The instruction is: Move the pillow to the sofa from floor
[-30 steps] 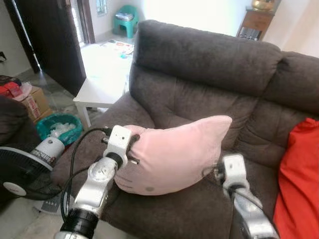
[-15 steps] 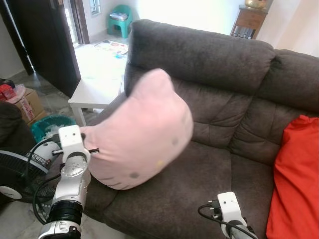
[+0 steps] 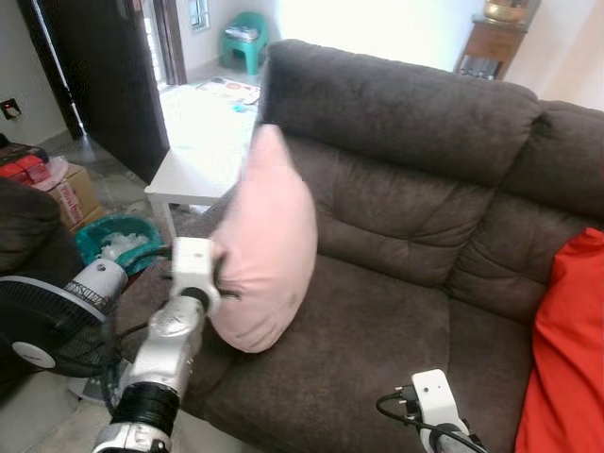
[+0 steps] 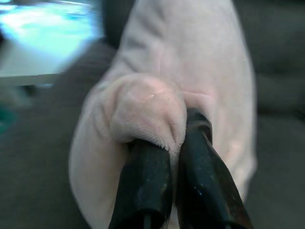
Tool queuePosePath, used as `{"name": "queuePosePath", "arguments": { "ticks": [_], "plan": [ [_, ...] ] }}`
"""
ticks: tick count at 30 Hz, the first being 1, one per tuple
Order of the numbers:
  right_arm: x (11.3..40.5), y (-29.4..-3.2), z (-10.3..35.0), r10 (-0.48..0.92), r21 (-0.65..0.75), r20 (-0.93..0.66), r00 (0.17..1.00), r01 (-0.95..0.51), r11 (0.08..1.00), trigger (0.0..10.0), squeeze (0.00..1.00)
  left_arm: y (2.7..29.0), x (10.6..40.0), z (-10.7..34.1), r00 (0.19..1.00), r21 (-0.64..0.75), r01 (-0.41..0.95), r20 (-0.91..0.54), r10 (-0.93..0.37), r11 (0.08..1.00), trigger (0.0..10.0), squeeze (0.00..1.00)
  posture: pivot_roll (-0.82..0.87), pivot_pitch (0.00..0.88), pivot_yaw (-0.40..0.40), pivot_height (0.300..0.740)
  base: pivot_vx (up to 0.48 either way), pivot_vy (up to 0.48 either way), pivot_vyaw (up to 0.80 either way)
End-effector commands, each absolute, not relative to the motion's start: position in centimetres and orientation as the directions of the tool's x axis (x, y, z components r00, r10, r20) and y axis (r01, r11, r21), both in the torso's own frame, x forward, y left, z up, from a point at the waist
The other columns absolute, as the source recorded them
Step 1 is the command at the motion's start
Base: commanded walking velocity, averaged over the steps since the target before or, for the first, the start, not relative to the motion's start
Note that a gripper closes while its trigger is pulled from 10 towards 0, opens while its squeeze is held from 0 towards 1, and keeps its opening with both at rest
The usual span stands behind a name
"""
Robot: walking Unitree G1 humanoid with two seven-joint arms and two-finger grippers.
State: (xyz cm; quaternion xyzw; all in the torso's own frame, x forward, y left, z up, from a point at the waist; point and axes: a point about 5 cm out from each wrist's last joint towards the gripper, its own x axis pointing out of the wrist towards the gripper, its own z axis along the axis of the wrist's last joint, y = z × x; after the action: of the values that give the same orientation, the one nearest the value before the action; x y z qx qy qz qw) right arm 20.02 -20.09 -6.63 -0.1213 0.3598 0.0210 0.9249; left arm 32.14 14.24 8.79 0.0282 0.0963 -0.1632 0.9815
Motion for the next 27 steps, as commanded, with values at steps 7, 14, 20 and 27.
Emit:
{"name": "queuePosePath", "arguments": {
  "ticks": [7, 14, 20, 27],
  "plan": [
    [18.7, -21.5, -7.2, -0.075, -0.218, -0.712, 0.699, -0.118, 0.969, 10.0, 0.00, 13.6, 29.5, 7.9, 0.758, 0.049, 0.616, -0.305, -0.576, 0.786, 10.0, 0.00, 0.19, 0.000, -0.112, 0.740, 0.000, 0.000, 0.00],
    [18.6, -21.6, -7.3, -0.075, -0.215, -0.719, 0.691, -0.119, 0.969, 10.0, 0.00, 15.6, 30.1, 8.2, 0.824, 0.138, 0.532, -0.315, -0.472, 0.836, 10.0, 0.00, 0.19, 0.000, -0.114, 0.740, 0.000, 0.000, 0.00],
    [18.2, -21.5, -7.5, -0.071, -0.211, -0.730, 0.680, -0.125, 0.969, 10.0, 0.00, 19.9, 32.6, 9.8, 0.982, 0.135, 0.051, -0.187, -0.025, 0.990, 10.0, 0.00, 0.18, 0.000, -0.119, 0.740, 0.000, 0.000, 0.00],
    [17.9, -21.6, -7.6, -0.072, -0.211, -0.735, 0.674, -0.127, 0.969, 10.0, 0.00, 21.1, 32.9, 10.1, 0.982, 0.010, -0.107, -0.158, 0.107, 0.994, 10.0, 0.00, 0.18, 0.000, -0.125, 0.740, 0.000, 0.000, 0.00]
  ]
}}
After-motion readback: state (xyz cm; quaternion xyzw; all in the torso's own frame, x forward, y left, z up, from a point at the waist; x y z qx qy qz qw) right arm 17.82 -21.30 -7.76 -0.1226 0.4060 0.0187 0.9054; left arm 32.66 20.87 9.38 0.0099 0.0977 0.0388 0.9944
